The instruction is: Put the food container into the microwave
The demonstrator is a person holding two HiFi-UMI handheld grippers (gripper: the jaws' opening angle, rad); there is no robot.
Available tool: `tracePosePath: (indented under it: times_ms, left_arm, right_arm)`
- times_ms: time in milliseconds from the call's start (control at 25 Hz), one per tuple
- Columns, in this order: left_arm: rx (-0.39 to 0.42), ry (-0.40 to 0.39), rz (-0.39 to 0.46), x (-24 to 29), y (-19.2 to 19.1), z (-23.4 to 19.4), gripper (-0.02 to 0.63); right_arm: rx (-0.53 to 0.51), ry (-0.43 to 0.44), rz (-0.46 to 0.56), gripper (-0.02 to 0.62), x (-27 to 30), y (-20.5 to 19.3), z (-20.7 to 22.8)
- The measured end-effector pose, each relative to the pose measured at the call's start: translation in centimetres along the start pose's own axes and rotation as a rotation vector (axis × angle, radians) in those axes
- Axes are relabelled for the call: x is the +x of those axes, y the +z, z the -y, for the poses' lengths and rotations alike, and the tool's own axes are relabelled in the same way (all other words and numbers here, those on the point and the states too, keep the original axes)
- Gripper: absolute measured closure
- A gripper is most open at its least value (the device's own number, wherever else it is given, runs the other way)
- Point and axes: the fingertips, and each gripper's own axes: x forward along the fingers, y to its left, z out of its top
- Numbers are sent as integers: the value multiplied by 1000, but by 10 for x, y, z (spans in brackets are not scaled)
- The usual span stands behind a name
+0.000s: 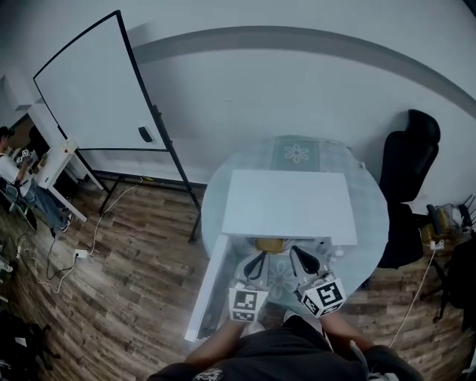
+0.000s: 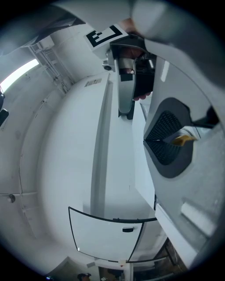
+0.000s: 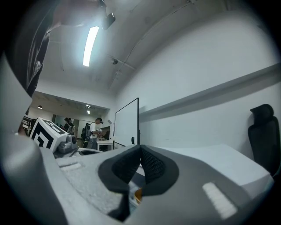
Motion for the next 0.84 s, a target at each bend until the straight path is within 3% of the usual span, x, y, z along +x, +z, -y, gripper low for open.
tracePosePath:
  times_ms: [840]
  left_arm:
    - [24, 38, 21, -8, 7, -14, 600]
  right_arm:
    - [-17, 7, 43, 594, 7, 14, -9]
